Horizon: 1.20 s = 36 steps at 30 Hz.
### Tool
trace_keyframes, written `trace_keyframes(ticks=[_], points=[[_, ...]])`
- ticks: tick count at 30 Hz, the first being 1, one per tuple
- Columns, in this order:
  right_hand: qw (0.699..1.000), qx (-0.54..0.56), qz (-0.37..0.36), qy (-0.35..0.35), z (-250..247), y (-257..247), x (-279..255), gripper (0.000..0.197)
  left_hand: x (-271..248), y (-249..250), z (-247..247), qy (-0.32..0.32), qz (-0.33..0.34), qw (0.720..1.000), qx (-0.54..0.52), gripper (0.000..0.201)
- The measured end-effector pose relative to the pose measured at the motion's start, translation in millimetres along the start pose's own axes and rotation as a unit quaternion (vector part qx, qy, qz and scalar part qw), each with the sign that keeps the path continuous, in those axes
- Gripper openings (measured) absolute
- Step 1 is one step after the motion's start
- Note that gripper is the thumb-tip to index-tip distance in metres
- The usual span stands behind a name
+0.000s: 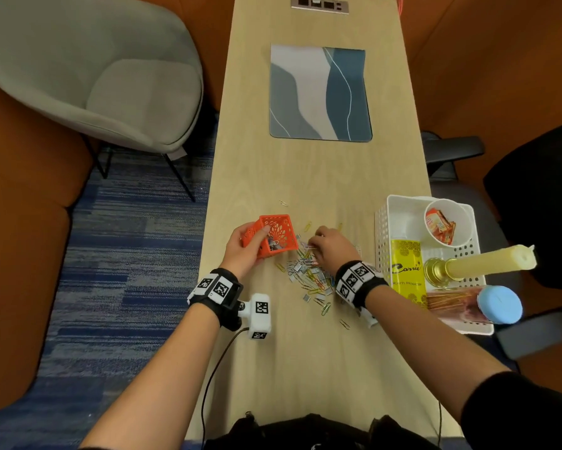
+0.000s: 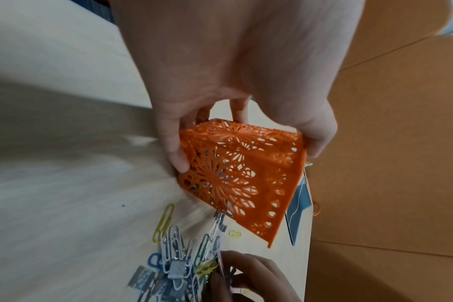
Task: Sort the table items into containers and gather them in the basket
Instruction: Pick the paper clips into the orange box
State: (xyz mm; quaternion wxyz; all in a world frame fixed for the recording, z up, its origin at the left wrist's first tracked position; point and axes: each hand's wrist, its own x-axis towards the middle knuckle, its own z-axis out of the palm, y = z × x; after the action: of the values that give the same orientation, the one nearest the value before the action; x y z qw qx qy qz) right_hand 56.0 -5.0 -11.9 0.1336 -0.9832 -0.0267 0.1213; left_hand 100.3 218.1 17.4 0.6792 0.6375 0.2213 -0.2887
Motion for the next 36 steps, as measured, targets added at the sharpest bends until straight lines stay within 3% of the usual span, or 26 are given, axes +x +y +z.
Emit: trace_keyframes(ticks=[3, 5, 8, 11, 12, 15, 17, 21, 24, 26, 30, 36], points=[[0.999, 0.035, 0.041, 0.0, -7, -5, 0, 0.018, -8, -3, 0, -0.002, 0.001, 1.0, 0.001, 0.05], [0.986, 0.109, 0.121, 0.02, -16, -4, 0, 0.015, -13, -6, -2, -0.001, 0.01, 1.0, 0.006, 0.05], [0.919, 0.312, 0.231, 0.064, -41, -3, -7, 0.016, -17, -11, -2, 0.004, 0.03, 0.999, 0.021, 0.051], [0.861, 0.464, 0.191, 0.079, -72, -14, -20, 0.021, -23, -13, 6, 0.009, 0.046, 0.998, 0.034, 0.05], [0.863, 0.474, 0.164, 0.061, -81, -20, -23, 0.022, -26, -15, 11, 0.006, 0.048, 0.998, 0.037, 0.049], [0.909, 0.41, 0.065, -0.049, -102, -34, -31, 0.026, -38, -16, 26, -0.01, 0.046, 0.998, 0.04, 0.049], [0.925, 0.373, 0.033, -0.07, -106, -35, -34, 0.022, -43, -18, 31, -0.006, 0.056, 0.998, 0.033, 0.05], [0.96, 0.251, 0.119, 0.034, -82, -17, -33, 0.02, -49, -23, 24, 0.027, 0.072, 0.997, 0.009, 0.048], [0.985, 0.071, 0.141, -0.071, -42, -11, -37, 0.046, -52, -26, 12, 0.046, 0.074, 0.996, -0.006, 0.047], [0.987, -0.004, 0.127, -0.1, -15, -17, -45, 0.051, -55, -28, 3, 0.058, 0.071, 0.996, -0.009, 0.048], [0.992, 0.005, 0.126, -0.003, 15, -30, -56, 0.026, -59, -38, -11, 0.08, 0.045, 0.996, -0.016, 0.051], [0.974, 0.13, 0.186, 0.001, -6, -19, -58, 0.013, -70, -53, -14, 0.074, 0.034, 0.997, -0.006, 0.049]])
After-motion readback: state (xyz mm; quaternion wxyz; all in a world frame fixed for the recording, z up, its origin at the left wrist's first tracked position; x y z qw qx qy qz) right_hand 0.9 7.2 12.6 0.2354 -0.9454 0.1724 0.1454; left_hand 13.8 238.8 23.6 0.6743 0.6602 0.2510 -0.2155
